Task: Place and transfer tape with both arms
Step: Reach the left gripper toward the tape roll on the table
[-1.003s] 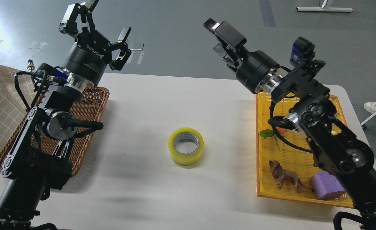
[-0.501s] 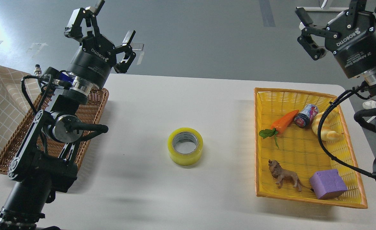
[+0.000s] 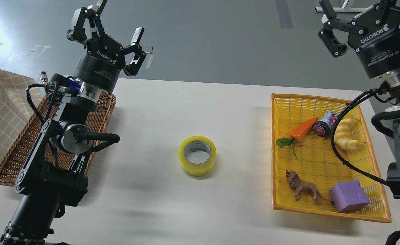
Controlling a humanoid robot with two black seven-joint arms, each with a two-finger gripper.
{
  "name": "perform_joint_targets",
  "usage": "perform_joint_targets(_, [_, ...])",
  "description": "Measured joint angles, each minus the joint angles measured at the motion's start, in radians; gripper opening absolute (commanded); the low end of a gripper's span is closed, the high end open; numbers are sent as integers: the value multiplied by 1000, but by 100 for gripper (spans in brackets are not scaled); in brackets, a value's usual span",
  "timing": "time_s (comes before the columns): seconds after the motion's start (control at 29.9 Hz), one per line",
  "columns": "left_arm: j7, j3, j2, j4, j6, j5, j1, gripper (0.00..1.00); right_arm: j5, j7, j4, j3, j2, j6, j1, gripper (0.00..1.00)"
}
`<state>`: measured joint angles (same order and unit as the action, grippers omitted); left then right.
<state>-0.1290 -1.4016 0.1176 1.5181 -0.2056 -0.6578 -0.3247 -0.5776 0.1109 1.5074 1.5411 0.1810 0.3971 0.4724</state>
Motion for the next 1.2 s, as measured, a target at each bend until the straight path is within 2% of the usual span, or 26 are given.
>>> perform_joint_targets(0.17, [-70,-2,27,12,3,-26,-1,98,0,0,-5,-19,-7,0,6,100])
perform_joint_targets(0.27, [-94,11,49,33,9,-155,12,98,0,1,-7,-20,-17,0,6,100])
perform_joint_targets(0.5, [-98,27,88,76,90,-710,22,98,2,0,-4,-19,-21,0,8,100])
perform_joint_targets(0.67, [-95,84,135,98,113,-1004,11,98,4,-3,4,-16,-38,0,8,100])
perform_joint_targets(0.94, [-85,264,219,126,133,-1422,28,98,4,-4,7,-15,-61,0,8,100])
perform_joint_targets(1.0, [-72,296,226,119,151,-1491,28,98,4,-4,6,-15,-61,0,8,100])
perform_joint_targets(1.07, [-40,316,229,109,163,-1515,30,98,4,-4,3,-14,-61,0,8,100])
perform_joint_targets(1.2, [67,396,243,77,166,-1524,29,98,4,-4,1,-13,-60,0,7,100])
